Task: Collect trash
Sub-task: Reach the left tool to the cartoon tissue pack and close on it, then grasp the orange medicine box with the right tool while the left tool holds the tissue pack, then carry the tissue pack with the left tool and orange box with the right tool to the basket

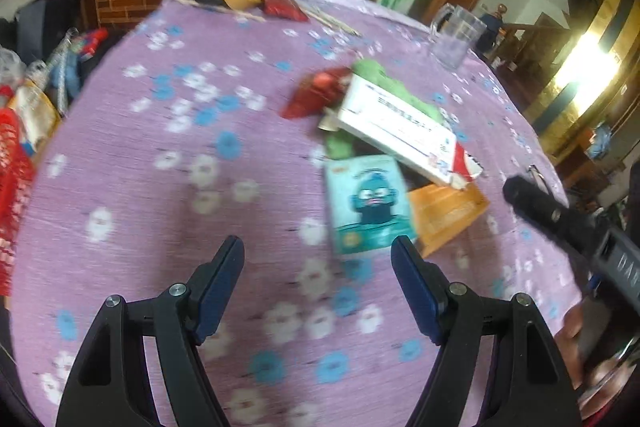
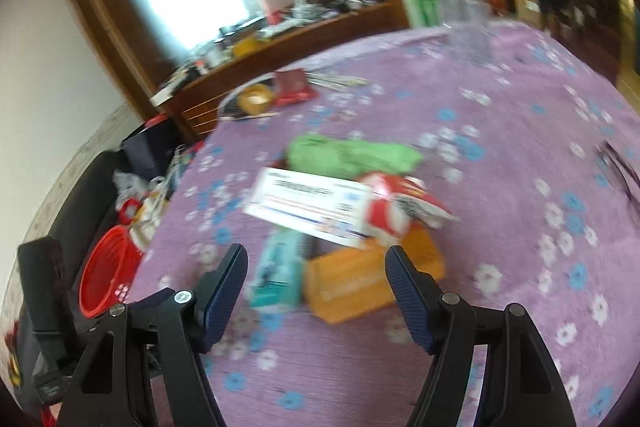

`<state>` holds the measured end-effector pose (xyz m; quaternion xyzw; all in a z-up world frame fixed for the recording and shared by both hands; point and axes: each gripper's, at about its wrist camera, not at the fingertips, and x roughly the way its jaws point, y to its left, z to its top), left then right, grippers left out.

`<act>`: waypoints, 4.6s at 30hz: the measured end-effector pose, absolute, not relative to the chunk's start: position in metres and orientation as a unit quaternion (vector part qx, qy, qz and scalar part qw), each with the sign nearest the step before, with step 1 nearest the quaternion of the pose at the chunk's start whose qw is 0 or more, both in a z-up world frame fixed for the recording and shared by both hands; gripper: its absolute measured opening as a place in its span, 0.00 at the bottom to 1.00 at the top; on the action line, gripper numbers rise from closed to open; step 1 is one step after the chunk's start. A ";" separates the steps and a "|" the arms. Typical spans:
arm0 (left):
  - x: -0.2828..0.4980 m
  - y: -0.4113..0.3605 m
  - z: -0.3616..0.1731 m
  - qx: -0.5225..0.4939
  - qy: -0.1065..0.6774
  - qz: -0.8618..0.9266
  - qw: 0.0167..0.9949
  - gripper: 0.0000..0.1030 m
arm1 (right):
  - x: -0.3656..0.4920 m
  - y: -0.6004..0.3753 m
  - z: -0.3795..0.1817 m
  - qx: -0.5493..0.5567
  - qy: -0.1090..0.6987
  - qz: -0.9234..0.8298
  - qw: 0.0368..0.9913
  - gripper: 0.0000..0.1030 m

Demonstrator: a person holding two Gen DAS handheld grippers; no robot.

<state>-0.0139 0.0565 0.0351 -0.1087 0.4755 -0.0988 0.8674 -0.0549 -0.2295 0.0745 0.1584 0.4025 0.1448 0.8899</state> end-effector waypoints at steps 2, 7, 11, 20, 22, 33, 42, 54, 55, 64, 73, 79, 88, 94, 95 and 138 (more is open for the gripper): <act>-0.005 0.046 0.031 -0.118 0.488 -0.104 0.859 0.72 | -0.055 -0.243 0.069 0.178 0.408 0.139 0.885 0.74; 0.017 0.019 0.021 -0.105 0.508 -0.103 0.849 0.72 | -0.057 -0.269 0.064 0.204 0.409 0.125 0.881 0.74; 0.031 0.015 0.012 -0.104 0.514 -0.090 0.847 0.70 | -0.059 -0.278 0.065 0.211 0.408 0.118 0.880 0.74; 0.021 0.048 0.009 -0.110 0.494 -0.089 0.858 0.45 | -0.043 -0.291 0.045 0.237 0.429 0.118 0.864 0.74; 0.016 0.059 0.009 -0.103 0.486 -0.077 0.864 0.45 | -0.038 -0.289 0.039 0.239 0.432 0.122 0.861 0.70; -0.007 0.096 0.009 -0.069 0.457 -0.034 0.886 0.45 | -0.056 -0.234 0.028 0.188 0.476 0.240 0.825 0.57; -0.009 0.094 0.005 -0.056 0.445 -0.033 0.893 0.45 | -0.050 -0.264 0.044 0.155 0.449 0.152 0.867 0.57; -0.010 0.095 0.005 -0.059 0.445 -0.036 0.893 0.45 | -0.030 -0.262 0.024 0.208 0.482 0.225 0.821 0.37; -0.010 0.095 0.005 -0.059 0.445 -0.036 0.893 0.45 | -0.037 -0.254 0.023 0.204 0.488 0.236 0.815 0.37; -0.010 0.096 0.005 -0.065 0.444 -0.039 0.893 0.45 | -0.083 -0.213 0.052 0.102 0.473 0.303 0.821 0.46; -0.010 0.096 0.005 -0.065 0.444 -0.039 0.893 0.45 | -0.021 -0.189 0.047 0.045 0.469 0.289 0.833 0.63; -0.010 0.096 0.005 -0.063 0.444 -0.039 0.893 0.45 | -0.034 -0.176 0.030 0.034 0.496 0.335 0.800 0.63; -0.010 0.097 0.005 -0.064 0.444 -0.040 0.893 0.45 | -0.057 -0.133 0.030 -0.112 0.472 0.285 0.827 0.62; -0.013 0.096 0.006 -0.056 0.443 -0.040 0.894 0.45 | -0.071 -0.134 0.022 -0.115 0.464 0.252 0.841 0.51; -0.014 0.096 0.006 -0.055 0.443 -0.041 0.894 0.45 | -0.074 -0.136 0.024 -0.108 0.462 0.248 0.845 0.51; -0.067 0.154 0.047 -0.088 0.399 -0.014 0.913 0.44 | -0.104 -0.109 0.072 -0.042 0.424 0.271 0.863 0.51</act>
